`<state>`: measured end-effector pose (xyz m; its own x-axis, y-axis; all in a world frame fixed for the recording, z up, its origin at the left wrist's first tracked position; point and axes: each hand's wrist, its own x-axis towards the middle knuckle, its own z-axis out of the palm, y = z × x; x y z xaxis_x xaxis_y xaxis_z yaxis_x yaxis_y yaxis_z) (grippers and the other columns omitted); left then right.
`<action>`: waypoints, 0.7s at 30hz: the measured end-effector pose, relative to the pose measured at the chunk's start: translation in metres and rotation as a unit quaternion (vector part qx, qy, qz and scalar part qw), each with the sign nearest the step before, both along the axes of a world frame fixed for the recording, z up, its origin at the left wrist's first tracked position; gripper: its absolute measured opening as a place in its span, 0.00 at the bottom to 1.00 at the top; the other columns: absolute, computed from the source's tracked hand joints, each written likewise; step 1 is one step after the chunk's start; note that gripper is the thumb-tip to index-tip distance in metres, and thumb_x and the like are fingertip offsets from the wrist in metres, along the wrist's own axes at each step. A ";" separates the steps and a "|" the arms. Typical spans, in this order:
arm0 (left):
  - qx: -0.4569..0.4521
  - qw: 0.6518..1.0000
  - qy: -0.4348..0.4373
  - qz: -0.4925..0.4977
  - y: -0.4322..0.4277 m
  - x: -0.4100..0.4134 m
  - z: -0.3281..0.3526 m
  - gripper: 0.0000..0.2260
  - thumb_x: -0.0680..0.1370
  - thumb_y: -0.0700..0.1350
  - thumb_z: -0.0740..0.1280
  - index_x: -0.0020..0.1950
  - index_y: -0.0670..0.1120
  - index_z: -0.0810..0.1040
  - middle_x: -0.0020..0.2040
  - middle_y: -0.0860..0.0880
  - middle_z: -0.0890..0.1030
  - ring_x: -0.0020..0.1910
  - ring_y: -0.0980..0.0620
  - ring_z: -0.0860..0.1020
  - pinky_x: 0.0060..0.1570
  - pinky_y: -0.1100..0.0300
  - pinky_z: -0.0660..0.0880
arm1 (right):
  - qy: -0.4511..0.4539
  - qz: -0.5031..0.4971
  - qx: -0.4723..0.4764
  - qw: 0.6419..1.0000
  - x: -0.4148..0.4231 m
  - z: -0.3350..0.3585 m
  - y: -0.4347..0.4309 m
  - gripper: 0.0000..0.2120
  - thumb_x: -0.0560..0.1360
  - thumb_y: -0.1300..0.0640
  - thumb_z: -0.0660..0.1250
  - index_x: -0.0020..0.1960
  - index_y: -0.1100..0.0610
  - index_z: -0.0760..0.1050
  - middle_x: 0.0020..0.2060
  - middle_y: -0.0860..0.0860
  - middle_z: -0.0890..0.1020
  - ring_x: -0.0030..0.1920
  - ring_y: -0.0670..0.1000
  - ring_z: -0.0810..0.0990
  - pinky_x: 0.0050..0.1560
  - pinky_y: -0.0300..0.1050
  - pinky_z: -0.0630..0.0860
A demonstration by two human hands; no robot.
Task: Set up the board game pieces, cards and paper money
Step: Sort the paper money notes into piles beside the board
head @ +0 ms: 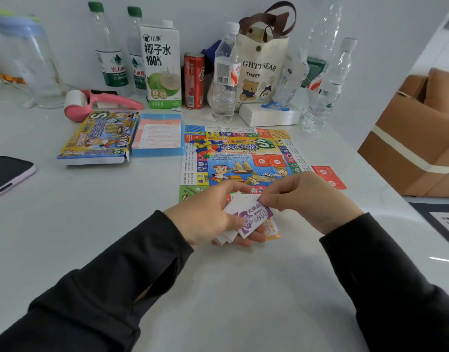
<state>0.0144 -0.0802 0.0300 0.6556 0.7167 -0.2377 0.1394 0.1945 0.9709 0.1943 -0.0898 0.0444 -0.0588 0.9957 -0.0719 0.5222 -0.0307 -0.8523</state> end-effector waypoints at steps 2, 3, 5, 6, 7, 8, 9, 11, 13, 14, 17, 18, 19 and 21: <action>0.056 0.998 0.041 0.010 0.003 -0.001 -0.001 0.25 0.76 0.31 0.63 0.68 0.51 0.63 0.61 0.39 0.76 0.54 0.40 0.79 0.55 0.48 0.76 | 0.010 -0.003 -0.001 1.000 0.001 0.000 0.000 0.10 0.67 0.58 0.73 0.30 0.47 0.82 0.27 0.44 0.79 0.35 0.47 0.72 0.40 0.42 0.70; 0.088 0.994 0.063 0.015 0.003 -0.002 -0.002 0.27 0.75 0.32 0.64 0.70 0.52 0.62 0.63 0.41 0.75 0.57 0.41 0.78 0.57 0.47 0.75 | 0.014 -0.005 -0.001 1.000 0.001 0.000 0.001 0.10 0.67 0.58 0.73 0.29 0.47 0.82 0.26 0.44 0.79 0.35 0.47 0.72 0.39 0.41 0.70; 0.099 0.993 0.066 0.016 0.004 -0.001 -0.003 0.32 0.75 0.32 0.65 0.72 0.54 0.59 0.63 0.41 0.75 0.56 0.39 0.78 0.55 0.43 0.75 | 0.021 -0.005 -0.004 1.000 0.001 0.001 0.001 0.11 0.68 0.59 0.73 0.29 0.47 0.82 0.25 0.44 0.79 0.34 0.47 0.72 0.38 0.40 0.69; 0.085 0.995 0.056 0.012 0.004 -0.001 -0.004 0.33 0.75 0.31 0.64 0.73 0.55 0.57 0.60 0.39 0.77 0.53 0.39 0.79 0.53 0.43 0.77 | 0.026 -0.005 -0.006 1.000 0.000 0.001 0.001 0.12 0.68 0.59 0.73 0.28 0.48 0.82 0.25 0.44 0.79 0.34 0.47 0.72 0.38 0.40 0.70; 0.066 0.997 0.040 0.010 0.003 0.000 -0.003 0.34 0.76 0.30 0.62 0.74 0.55 0.54 0.54 0.38 0.79 0.47 0.40 0.81 0.47 0.46 0.79 | 0.031 -0.003 -0.006 0.999 0.000 0.001 0.001 0.12 0.68 0.59 0.73 0.28 0.48 0.82 0.26 0.44 0.80 0.34 0.47 0.72 0.39 0.40 0.70; 0.053 0.998 0.030 0.009 0.002 0.001 -0.003 0.34 0.77 0.30 0.61 0.74 0.54 0.51 0.47 0.39 0.81 0.39 0.43 0.82 0.39 0.52 0.80 | 0.035 -0.002 -0.008 0.999 0.000 0.001 0.001 0.12 0.68 0.60 0.73 0.27 0.48 0.82 0.26 0.45 0.80 0.34 0.47 0.73 0.39 0.42 0.72; 0.058 0.998 0.033 0.010 0.000 0.001 -0.002 0.34 0.77 0.30 0.60 0.75 0.54 0.49 0.42 0.41 0.81 0.33 0.47 0.81 0.32 0.56 0.77 | 0.038 0.000 -0.011 0.999 -0.001 0.001 0.001 0.12 0.68 0.60 0.73 0.28 0.49 0.82 0.27 0.46 0.81 0.34 0.48 0.74 0.41 0.43 0.73; 0.082 0.995 0.054 0.009 -0.003 0.002 -0.001 0.35 0.78 0.32 0.60 0.75 0.55 0.45 0.37 0.44 0.81 0.26 0.51 0.75 0.26 0.61 0.70 | 0.047 0.003 -0.017 0.999 -0.001 0.001 0.001 0.11 0.69 0.60 0.72 0.28 0.51 0.82 0.28 0.47 0.82 0.34 0.48 0.76 0.43 0.47 0.74; 0.082 0.994 0.073 0.015 -0.002 0.002 0.000 0.37 0.77 0.33 0.62 0.75 0.56 0.44 0.37 0.45 0.81 0.25 0.52 0.73 0.26 0.61 0.68 | 0.054 0.005 -0.015 0.998 -0.002 0.001 0.002 0.11 0.68 0.60 0.72 0.28 0.51 0.82 0.28 0.47 0.82 0.35 0.49 0.76 0.43 0.47 0.74; 0.079 0.993 0.082 0.018 -0.002 0.002 0.000 0.39 0.76 0.33 0.64 0.75 0.57 0.43 0.38 0.45 0.81 0.25 0.52 0.73 0.26 0.61 0.68 | 0.055 0.004 -0.013 0.998 -0.002 0.001 0.002 0.11 0.68 0.59 0.72 0.28 0.50 0.82 0.28 0.47 0.82 0.35 0.49 0.76 0.42 0.47 0.73; 0.102 0.988 0.118 0.013 -0.003 0.004 0.002 0.45 0.71 0.36 0.71 0.75 0.58 0.44 0.42 0.45 0.81 0.27 0.53 0.74 0.26 0.61 0.71 | 0.059 0.004 -0.004 0.998 -0.003 0.001 0.002 0.11 0.67 0.59 0.73 0.28 0.49 0.82 0.28 0.47 0.82 0.35 0.49 0.75 0.40 0.44 0.72; 0.114 0.985 0.130 0.014 -0.003 0.005 0.002 0.46 0.70 0.38 0.73 0.75 0.58 0.45 0.43 0.46 0.81 0.27 0.53 0.74 0.26 0.61 0.71 | 0.062 0.003 -0.002 0.998 -0.003 0.001 0.002 0.10 0.67 0.59 0.73 0.28 0.49 0.82 0.28 0.47 0.81 0.34 0.48 0.74 0.39 0.44 0.72; 0.123 0.983 0.137 0.016 -0.003 0.005 0.002 0.47 0.69 0.39 0.74 0.75 0.59 0.45 0.43 0.47 0.80 0.28 0.53 0.75 0.26 0.62 0.72 | 0.065 0.004 0.000 0.998 -0.003 0.001 0.002 0.10 0.67 0.59 0.73 0.28 0.50 0.82 0.28 0.47 0.81 0.33 0.48 0.74 0.39 0.43 0.71; 0.135 0.979 0.149 0.020 -0.002 0.006 0.002 0.48 0.68 0.41 0.75 0.74 0.59 0.45 0.45 0.48 0.79 0.29 0.53 0.76 0.28 0.61 0.73 | 0.067 0.011 0.006 0.998 -0.004 0.001 0.002 0.10 0.67 0.59 0.73 0.29 0.50 0.82 0.28 0.47 0.81 0.32 0.47 0.74 0.37 0.42 0.71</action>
